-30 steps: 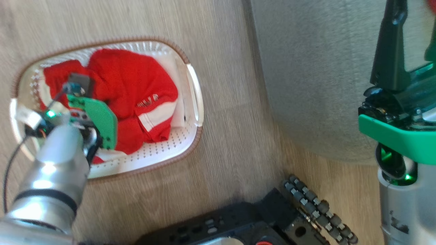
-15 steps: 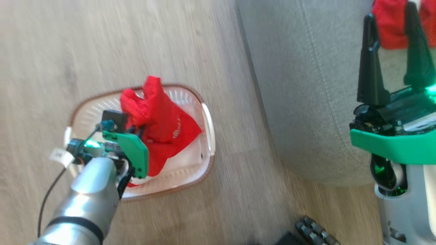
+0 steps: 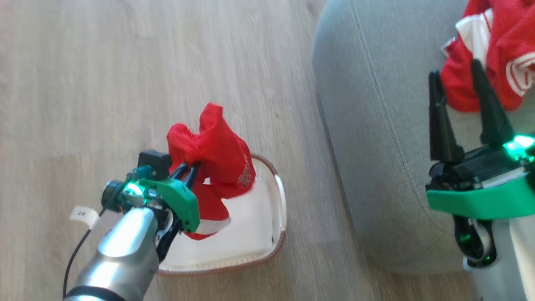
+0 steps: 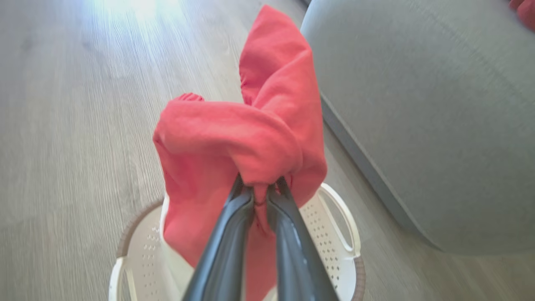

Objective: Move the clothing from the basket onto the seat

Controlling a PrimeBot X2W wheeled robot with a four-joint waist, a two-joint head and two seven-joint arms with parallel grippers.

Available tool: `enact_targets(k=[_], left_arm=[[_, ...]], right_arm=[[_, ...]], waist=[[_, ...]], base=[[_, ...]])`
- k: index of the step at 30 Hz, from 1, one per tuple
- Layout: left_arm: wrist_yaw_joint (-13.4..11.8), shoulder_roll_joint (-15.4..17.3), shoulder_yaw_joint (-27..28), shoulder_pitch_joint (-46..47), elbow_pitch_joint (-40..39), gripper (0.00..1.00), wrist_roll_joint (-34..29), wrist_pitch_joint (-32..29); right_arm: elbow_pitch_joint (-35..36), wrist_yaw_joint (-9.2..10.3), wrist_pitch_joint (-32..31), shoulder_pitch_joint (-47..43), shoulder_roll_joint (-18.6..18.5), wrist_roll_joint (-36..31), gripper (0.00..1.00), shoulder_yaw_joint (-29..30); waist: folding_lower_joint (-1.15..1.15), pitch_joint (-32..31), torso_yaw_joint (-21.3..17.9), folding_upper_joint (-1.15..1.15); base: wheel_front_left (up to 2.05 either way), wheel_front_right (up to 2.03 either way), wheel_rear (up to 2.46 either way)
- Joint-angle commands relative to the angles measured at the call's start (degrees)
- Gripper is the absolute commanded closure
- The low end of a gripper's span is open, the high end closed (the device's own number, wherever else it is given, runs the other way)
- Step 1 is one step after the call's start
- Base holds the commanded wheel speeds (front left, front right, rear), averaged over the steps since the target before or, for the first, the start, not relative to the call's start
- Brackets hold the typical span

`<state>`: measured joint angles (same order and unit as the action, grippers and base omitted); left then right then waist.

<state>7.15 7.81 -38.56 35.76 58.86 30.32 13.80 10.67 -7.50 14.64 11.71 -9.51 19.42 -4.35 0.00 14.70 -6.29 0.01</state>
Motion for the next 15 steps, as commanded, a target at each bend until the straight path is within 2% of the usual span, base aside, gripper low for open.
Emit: enact_targets(k=[1,15], left_arm=[[0.3,2.4,1.2,1.0,-3.4,1.00,0.3,1.1],[-1.1,6.2,3.3,-0.2,-23.3,1.00,0.3,-0.4]], right_arm=[[1.3,0.01,0.4,-0.8,-1.0,0.6,0.00,-1.5],[-2.0,0.01,0.4,-5.9,-2.1,2.5,0.00,-3.4]], waist=[[0.00,-3.9,2.2,-0.01],[0.00,-13.0,3.9,-0.01]], base=[[0.00,0.00,0.00],[0.00,0.00,0.00]])
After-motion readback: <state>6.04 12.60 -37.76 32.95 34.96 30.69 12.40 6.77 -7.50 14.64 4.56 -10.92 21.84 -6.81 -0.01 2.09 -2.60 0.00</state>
